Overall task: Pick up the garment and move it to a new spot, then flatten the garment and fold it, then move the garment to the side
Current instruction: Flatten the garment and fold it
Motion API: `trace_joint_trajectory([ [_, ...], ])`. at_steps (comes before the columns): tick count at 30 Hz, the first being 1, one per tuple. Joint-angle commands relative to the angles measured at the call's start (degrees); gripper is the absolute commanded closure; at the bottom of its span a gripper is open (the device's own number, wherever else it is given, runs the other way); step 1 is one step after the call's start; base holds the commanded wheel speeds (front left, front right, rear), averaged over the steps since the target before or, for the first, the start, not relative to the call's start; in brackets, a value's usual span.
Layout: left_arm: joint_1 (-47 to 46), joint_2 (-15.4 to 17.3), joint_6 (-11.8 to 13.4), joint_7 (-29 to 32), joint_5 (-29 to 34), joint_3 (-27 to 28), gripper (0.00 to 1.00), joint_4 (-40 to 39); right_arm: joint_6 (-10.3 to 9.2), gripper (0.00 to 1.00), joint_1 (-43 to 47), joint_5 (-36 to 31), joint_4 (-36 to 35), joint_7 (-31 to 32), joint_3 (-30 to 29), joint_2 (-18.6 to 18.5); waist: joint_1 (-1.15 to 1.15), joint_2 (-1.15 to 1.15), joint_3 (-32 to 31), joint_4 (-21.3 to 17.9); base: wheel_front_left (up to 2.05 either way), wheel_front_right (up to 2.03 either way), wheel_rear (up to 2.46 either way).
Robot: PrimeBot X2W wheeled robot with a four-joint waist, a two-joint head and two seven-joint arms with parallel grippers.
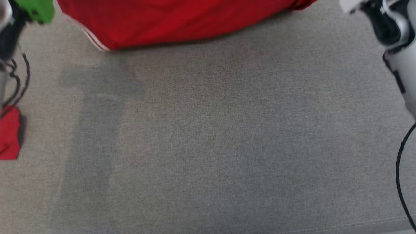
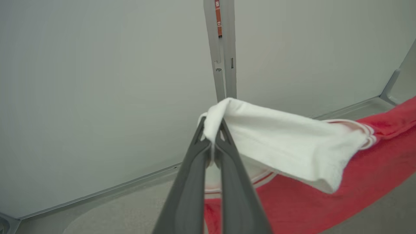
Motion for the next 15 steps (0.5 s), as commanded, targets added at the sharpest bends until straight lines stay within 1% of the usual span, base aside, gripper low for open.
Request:
trace_joint_trajectory([
  [1,-4.31,-0.67,-0.60,-0.64,1.07,-0.01,1.00,2.41,-0.06,1.00,-3.80,0.43,1.66,-0.85,0.74,-0.38,-0.01,0.00,7.12,0.28,0.00,0.00,0.00],
  [3,-10.44,-1.44,-1.33,-1.32,2.12,-0.28,1.00,6.01,-0.06,1.00,-9.18,0.47,4.08,-1.80,2.03,-1.11,-0.01,0.00,8.87,0.75,0.00,0.00,0.00],
  [5,-16.20,-1.54,-1.91,-2.44,3.38,-0.74,1.00,9.14,-0.06,1.00,-14.37,0.61,6.49,-2.81,2.96,-1.66,-0.01,0.00,10.23,1.07,0.00,0.00,0.00],
  [8,-23.56,-3.30,-2.55,-4.59,3.52,-0.31,1.00,13.58,-0.06,1.00,-21.45,1.45,9.73,-4.80,3.93,-1.95,-0.01,0.00,11.71,1.41,0.00,0.00,0.00],
  [15,-36.04,-5.55,-3.58,-8.34,4.24,-0.79,1.00,21.52,-0.06,1.00,-32.62,3.62,16.07,-8.02,6.68,-2.56,-0.01,0.00,12.35,1.73,0.00,0.00,0.00],
])
